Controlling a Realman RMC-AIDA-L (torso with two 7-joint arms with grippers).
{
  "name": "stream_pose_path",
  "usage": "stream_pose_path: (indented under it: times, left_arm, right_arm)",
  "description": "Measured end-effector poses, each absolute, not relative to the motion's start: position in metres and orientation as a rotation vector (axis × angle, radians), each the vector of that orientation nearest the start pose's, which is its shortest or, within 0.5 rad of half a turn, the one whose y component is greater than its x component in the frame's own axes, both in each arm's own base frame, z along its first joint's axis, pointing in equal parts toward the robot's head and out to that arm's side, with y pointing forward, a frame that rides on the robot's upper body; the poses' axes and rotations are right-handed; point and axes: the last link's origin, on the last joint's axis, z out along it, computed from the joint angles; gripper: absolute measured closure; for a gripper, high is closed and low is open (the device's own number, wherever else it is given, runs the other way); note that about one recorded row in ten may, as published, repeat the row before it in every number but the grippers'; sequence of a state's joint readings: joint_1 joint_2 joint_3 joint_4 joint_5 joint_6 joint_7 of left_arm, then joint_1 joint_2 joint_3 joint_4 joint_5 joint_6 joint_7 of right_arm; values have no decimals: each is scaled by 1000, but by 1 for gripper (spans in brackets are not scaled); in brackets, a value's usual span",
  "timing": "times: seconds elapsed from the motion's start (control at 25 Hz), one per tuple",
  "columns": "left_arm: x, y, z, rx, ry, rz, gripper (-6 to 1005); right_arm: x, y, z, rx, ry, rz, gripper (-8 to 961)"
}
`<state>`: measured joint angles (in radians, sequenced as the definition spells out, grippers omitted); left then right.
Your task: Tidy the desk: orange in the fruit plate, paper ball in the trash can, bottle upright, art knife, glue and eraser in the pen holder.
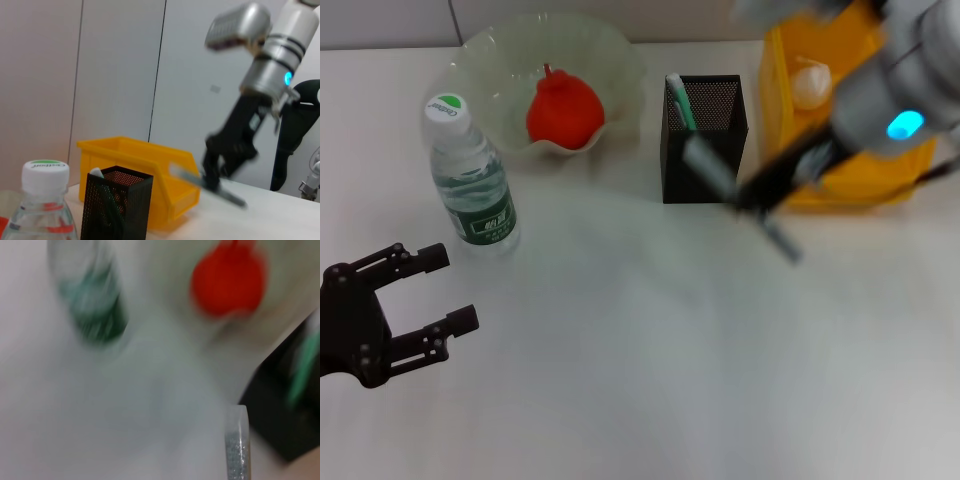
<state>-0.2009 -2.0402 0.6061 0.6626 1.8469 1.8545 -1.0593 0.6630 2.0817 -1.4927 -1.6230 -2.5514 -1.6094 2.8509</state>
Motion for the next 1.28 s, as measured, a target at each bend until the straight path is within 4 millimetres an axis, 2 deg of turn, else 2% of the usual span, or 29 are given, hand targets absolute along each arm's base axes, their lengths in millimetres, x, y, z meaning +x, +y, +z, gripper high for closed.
stream_pose_path:
  times: [0.04,0.12,0.2,0.24,0.4,0.6,1.0,1.28]
  left_arm:
    - [-324,221,41,-2570,-452,-912,230]
    - [-324,221,40,-2568,-454,-910,230]
    - [-324,221,40,-2567,-455,-910,230]
    - [-324,221,40,-2567,-456,-910,230]
    - [-324,222,39,-2566,-459,-913,230]
    - [-323,223,39,-2563,-459,-912,230]
    - [-323,226,39,-2556,-458,-912,230]
    - [-322,227,39,-2554,-456,-914,230]
  right_arm:
    - [93,347,7,-2567,853,-303,814]
    - [90,353,24,-2527,800,-144,814]
    - [88,359,31,-2510,739,-14,814]
    - [89,364,31,-2502,685,74,814]
    - [94,372,21,-2494,569,203,816]
    - [106,385,3,-2457,488,275,817]
    - [131,406,-28,-2389,474,240,804]
    - [139,408,-35,-2397,503,213,794]
